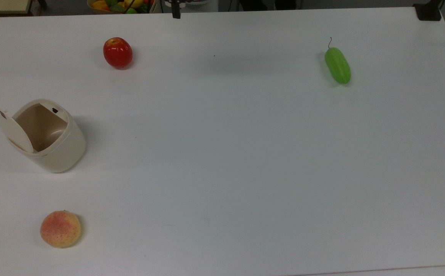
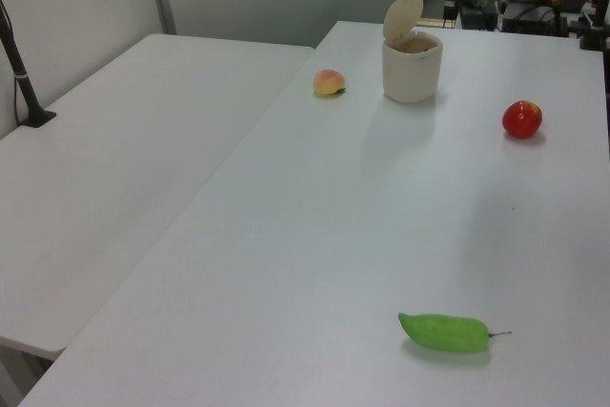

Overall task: Close garbage bin
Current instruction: 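Move the gripper toward the open lid of the cream bin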

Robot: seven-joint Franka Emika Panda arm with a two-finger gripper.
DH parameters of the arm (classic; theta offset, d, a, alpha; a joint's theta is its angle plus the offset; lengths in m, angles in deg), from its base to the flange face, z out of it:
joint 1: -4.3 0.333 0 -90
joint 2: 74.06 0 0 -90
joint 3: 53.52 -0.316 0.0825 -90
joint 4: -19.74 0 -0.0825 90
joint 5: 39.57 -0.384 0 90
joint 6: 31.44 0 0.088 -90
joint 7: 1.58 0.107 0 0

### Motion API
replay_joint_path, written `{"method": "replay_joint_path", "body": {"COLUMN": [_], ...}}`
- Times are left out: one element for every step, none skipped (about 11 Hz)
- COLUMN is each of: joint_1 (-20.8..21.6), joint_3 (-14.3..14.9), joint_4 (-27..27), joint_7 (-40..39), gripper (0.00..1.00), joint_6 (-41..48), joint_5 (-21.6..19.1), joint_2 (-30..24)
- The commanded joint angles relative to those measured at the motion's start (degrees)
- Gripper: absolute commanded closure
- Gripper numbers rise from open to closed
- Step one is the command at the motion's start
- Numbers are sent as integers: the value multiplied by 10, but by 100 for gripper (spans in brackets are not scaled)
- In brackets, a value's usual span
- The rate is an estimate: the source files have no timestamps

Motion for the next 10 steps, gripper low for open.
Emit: {"method": "replay_joint_path", "body": {"joint_1": [-51, -69, -86, -102, -120, -135, -145, -159, -172, -185], "joint_3": [2, 3, 2, 3, 3, 3, 3, 3, 3, 3], "joint_4": [-8, -7, -7, -7, -7, -7, -7, -7, -7, -7], "joint_7": [8, 8, 8, 8, 8, 7, 7, 7, 8, 7], "gripper": [100, 100, 100, 100, 100, 100, 100, 100, 100, 100], "joint_6": [-66, -88, -118, -153, -188, -222, -257, -288, -318, -356], "joint_5": [-1, 2, 9, 14, 14, 14, 15, 16, 16, 17], "joint_2": [9, 20, 29, 33, 39, 46, 55, 63, 75, 89]}}
